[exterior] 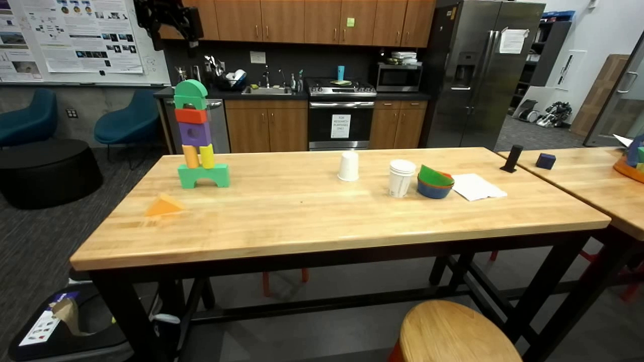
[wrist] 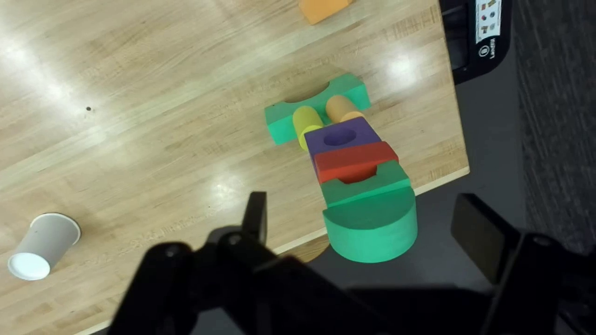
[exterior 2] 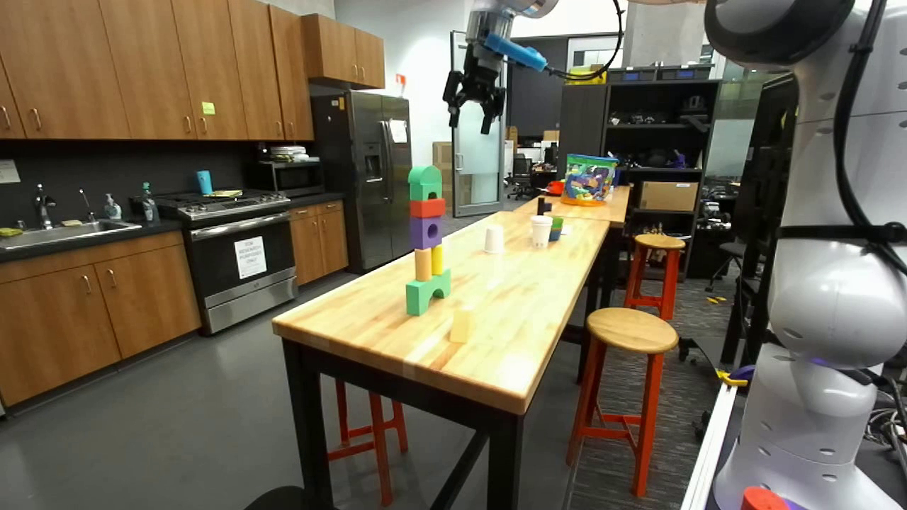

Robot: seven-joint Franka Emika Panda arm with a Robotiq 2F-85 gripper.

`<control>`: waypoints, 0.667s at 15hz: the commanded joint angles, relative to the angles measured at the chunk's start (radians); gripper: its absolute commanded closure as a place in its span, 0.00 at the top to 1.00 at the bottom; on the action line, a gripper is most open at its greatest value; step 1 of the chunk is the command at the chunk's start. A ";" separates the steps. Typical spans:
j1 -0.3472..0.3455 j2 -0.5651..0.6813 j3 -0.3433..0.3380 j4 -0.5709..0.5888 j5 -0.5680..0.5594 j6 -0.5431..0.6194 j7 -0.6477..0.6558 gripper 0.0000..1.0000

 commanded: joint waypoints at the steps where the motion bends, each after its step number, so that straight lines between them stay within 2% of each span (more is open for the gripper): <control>1: -0.005 -0.001 0.006 0.003 0.014 -0.056 -0.155 1.00; 9: -0.030 0.001 -0.013 0.018 -0.045 -0.202 -0.628 1.00; 10: -0.033 -0.004 -0.016 0.012 -0.055 -0.216 -0.647 1.00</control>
